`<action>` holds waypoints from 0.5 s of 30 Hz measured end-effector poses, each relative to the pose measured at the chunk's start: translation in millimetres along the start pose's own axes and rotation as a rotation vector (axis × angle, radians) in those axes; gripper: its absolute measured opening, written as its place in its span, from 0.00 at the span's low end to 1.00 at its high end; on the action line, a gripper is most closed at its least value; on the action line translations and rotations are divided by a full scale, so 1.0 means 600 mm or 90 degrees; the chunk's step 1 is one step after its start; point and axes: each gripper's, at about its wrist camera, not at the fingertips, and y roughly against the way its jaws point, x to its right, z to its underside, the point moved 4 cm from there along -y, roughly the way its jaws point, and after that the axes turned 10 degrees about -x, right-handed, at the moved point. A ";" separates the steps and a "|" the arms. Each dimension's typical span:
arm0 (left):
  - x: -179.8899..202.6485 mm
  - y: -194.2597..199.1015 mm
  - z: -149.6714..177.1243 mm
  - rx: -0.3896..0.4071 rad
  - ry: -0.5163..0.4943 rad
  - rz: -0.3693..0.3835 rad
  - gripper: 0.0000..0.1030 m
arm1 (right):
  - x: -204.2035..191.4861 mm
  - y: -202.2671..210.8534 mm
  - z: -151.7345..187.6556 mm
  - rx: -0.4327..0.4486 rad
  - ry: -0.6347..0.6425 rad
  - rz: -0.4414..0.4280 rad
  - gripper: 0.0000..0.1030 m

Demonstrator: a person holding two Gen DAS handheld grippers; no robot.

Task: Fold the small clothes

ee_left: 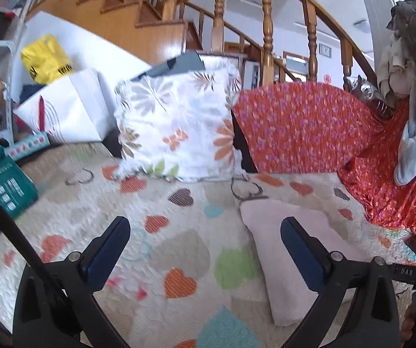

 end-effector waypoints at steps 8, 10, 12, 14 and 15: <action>-0.024 -0.006 0.049 -0.059 0.044 0.025 1.00 | -0.056 -0.008 0.050 -0.002 0.086 0.033 0.68; -0.020 -0.023 0.058 -0.080 0.030 0.014 1.00 | -0.069 -0.013 0.055 -0.005 0.108 0.038 0.68; -0.016 -0.031 0.065 -0.095 0.016 0.003 1.00 | -0.080 -0.018 0.061 -0.007 0.128 0.048 0.68; -0.014 -0.042 0.072 -0.115 0.011 0.000 1.00 | -0.088 -0.021 0.065 -0.008 0.144 0.055 0.69; -0.013 -0.047 0.075 -0.125 0.013 0.002 1.00 | -0.092 -0.023 0.066 -0.008 0.152 0.056 0.69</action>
